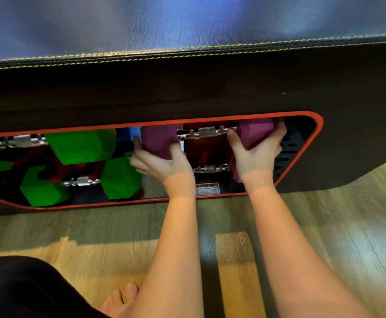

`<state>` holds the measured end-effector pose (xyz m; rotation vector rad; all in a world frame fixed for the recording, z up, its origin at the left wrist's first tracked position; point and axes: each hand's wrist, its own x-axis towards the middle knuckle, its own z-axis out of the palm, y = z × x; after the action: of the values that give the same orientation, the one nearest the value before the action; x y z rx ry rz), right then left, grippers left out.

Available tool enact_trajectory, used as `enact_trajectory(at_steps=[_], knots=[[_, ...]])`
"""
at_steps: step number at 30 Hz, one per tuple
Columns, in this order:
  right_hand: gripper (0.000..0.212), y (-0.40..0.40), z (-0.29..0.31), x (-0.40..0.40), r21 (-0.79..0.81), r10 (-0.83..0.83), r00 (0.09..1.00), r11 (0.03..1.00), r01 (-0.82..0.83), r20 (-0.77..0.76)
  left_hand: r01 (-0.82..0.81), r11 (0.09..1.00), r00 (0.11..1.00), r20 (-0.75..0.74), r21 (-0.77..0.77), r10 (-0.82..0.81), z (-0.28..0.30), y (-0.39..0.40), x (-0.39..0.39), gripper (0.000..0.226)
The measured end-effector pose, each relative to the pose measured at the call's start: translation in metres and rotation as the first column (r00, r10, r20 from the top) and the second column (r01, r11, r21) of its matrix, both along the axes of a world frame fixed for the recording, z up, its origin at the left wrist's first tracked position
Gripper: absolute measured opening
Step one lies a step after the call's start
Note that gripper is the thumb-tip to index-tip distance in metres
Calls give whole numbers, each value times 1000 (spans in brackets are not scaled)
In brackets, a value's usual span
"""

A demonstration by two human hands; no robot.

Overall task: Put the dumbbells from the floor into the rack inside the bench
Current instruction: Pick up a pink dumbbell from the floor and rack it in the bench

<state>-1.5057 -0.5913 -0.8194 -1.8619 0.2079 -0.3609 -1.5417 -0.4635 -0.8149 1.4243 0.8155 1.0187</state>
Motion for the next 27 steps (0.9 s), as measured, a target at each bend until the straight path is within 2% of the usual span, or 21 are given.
enact_trajectory(at_steps=[2, 3, 6, 12, 27], knots=[[114, 2, -3, -1, -158, -10, 999, 987, 16, 40, 60, 994, 989, -144, 93, -46, -10, 3, 2, 92], [114, 3, -6, -3, -189, -14, 999, 982, 24, 52, 87, 989, 983, -169, 115, -67, -15, 5, 2, 101], [109, -1, -17, -6, -163, -18, 997, 986, 29, 71, 143, 974, 980, -163, 174, -115, -24, 7, 4, 115], [108, -6, -20, 1, -136, 16, 995, 991, -3, 97, 128, 972, 983, -156, 197, -97, -24, 4, 4, 108], [110, -1, -18, -1, -54, -36, 997, 998, 39, 64, 139, 969, 986, -123, 206, -116, -23, 1, 5, 99]])
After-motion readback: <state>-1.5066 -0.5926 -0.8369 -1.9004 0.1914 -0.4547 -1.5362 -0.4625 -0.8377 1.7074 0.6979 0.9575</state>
